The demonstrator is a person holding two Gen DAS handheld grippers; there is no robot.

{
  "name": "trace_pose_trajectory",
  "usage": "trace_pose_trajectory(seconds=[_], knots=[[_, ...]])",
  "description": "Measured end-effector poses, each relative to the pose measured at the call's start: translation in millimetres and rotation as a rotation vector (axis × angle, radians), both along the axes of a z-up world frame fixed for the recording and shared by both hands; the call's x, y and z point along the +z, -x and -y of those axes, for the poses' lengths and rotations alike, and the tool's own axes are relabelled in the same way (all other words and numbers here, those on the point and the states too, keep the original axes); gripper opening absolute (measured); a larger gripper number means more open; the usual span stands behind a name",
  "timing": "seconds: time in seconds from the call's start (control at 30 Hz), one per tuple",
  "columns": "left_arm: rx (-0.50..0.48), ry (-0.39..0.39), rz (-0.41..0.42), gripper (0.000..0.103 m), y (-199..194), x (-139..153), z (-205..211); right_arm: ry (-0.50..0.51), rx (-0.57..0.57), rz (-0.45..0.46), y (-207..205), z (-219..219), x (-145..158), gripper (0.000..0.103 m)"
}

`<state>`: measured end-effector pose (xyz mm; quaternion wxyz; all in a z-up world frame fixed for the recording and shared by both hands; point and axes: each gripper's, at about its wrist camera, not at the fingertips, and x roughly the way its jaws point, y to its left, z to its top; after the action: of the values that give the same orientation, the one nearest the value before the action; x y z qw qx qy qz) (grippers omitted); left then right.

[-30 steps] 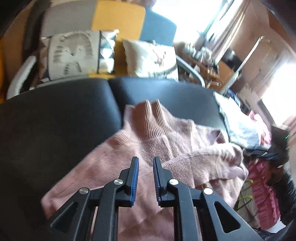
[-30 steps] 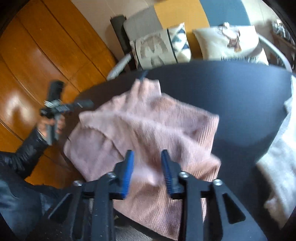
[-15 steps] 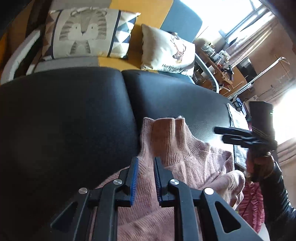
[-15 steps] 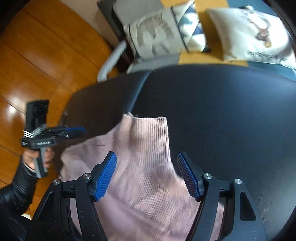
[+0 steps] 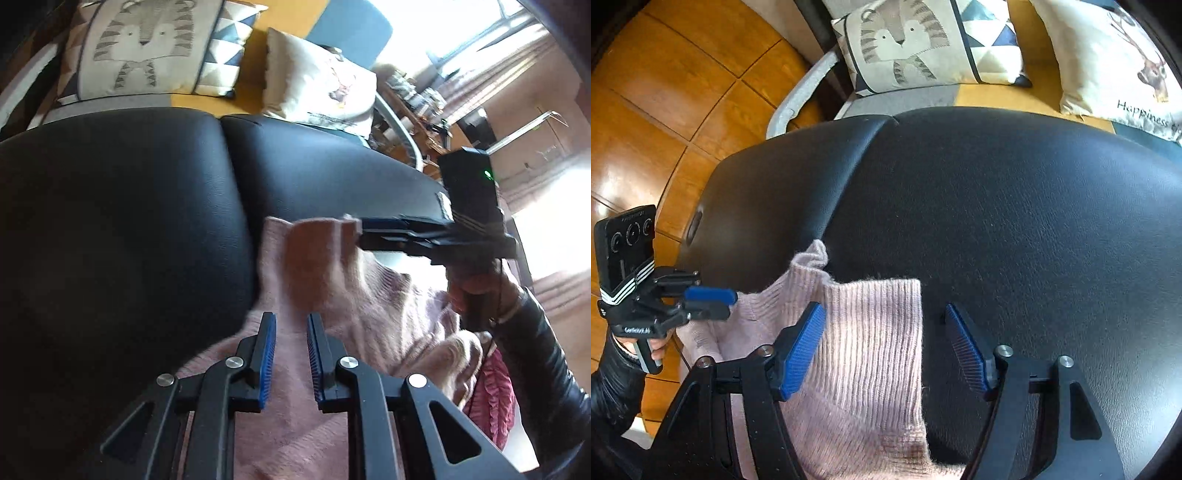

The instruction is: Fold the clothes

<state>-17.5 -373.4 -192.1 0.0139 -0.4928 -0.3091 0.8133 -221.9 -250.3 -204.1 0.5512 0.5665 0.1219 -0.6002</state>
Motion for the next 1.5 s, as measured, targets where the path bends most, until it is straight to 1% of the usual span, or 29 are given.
trace_pose_trajectory(seconds=[0.03, 0.07, 0.13, 0.17, 0.27, 0.33, 0.37, 0.43, 0.5, 0.57, 0.6, 0.63, 0.67, 0.7, 0.73, 0.77, 0.9, 1.0, 1.07, 1.1, 1.13, 1.17, 1.2, 1.23, 1.33, 1.47, 1.5], knots=[[-0.014, -0.003, 0.001, 0.016, 3, -1, -4, 0.003, 0.007, 0.020, 0, 0, -2, 0.032], [-0.029, -0.007, 0.003, 0.016, 6, -1, -8, 0.001, 0.015, 0.030, -2, -1, -3, 0.018], [-0.048, -0.005, 0.021, 0.016, 12, -5, -15, 0.007, 0.040, 0.004, -8, -3, -1, 0.016], [-0.040, -0.008, 0.043, 0.017, 14, -10, -15, 0.014, 0.051, -0.007, -11, -4, 1, 0.011], [-0.013, -0.017, 0.114, 0.016, 19, -28, -15, 0.088, 0.064, -0.019, -20, -11, 18, 0.010], [0.010, -0.055, 0.102, 0.016, 18, -31, -10, 0.172, 0.106, -0.033, -31, -21, 40, 0.005], [0.020, -0.060, 0.100, 0.016, 18, -30, -9, 0.211, 0.131, -0.038, -37, -25, 51, 0.005], [0.031, -0.060, 0.098, 0.016, 17, -29, -8, 0.250, 0.207, -0.061, -54, -31, 65, 0.005], [0.032, -0.053, 0.097, 0.016, 16, -29, -9, 0.240, 0.255, -0.113, -70, -32, 73, 0.005], [0.042, -0.055, 0.094, 0.016, 14, -28, -10, 0.205, 0.204, -0.155, -66, -34, 70, 0.006], [0.049, -0.057, 0.092, 0.016, 13, -28, -9, 0.185, 0.168, -0.172, -61, -34, 67, 0.009], [0.056, -0.060, 0.089, 0.016, 12, -28, -8, 0.164, 0.134, -0.191, -55, -34, 63, 0.022], [0.069, -0.063, 0.083, 0.016, 10, -28, -6, 0.133, 0.104, -0.212, -49, -32, 58, 0.038], [0.081, -0.064, 0.077, 0.016, 9, -28, -5, 0.107, 0.075, -0.205, -38, -34, 49, 0.047], [0.094, -0.066, 0.069, 0.016, 6, -28, -2, 0.087, 0.049, -0.193, -30, -35, 41, 0.062], [0.107, -0.069, 0.062, 0.016, 4, -28, 1, 0.069, 0.030, -0.184, -23, -35, 34, 0.064], [0.139, -0.088, 0.045, 0.016, -1, -30, 12, 0.048, 0.055, -0.198, -18, -20, 17, 0.064], [0.135, -0.080, 0.040, 0.016, -1, -30, 10, 0.000, 0.070, -0.207, -18, -4, 4, 0.064], [0.132, -0.075, 0.037, 0.016, -1, -29, 9, -0.020, 0.085, -0.221, -21, 6, -2, 0.060], [0.131, -0.075, 0.034, 0.016, -1, -30, 9, -0.018, 0.095, -0.248, -25, 8, -2, 0.058], [0.132, -0.078, 0.032, 0.016, -2, -30, 10, -0.021, 0.110, -0.265, -28, 7, -2, 0.045], [0.133, -0.082, 0.029, 0.016, -3, -31, 10, -0.021, 0.122, -0.271, -31, 7, -2, 0.025], [0.135, -0.087, 0.028, 0.016, -3, -31, 11, -0.012, 0.128, -0.234, -30, 7, -2, 0.018], [0.138, -0.092, 0.026, 0.016, -4, -31, 11, -0.003, 0.133, -0.202, -30, 6, -1, 0.017], [0.143, -0.089, 0.027, 0.016, -5, -31, 11, 0.056, 0.169, -0.204, -40, -2, 11, 0.016], [0.150, -0.084, 0.033, 0.016, -7, -30, 12, 0.174, 0.236, -0.224, -62, -19, 47, 0.016], [0.154, -0.084, 0.034, 0.016, -8, -29, 12, 0.193, 0.277, -0.239, -71, -25, 57, 0.016]])
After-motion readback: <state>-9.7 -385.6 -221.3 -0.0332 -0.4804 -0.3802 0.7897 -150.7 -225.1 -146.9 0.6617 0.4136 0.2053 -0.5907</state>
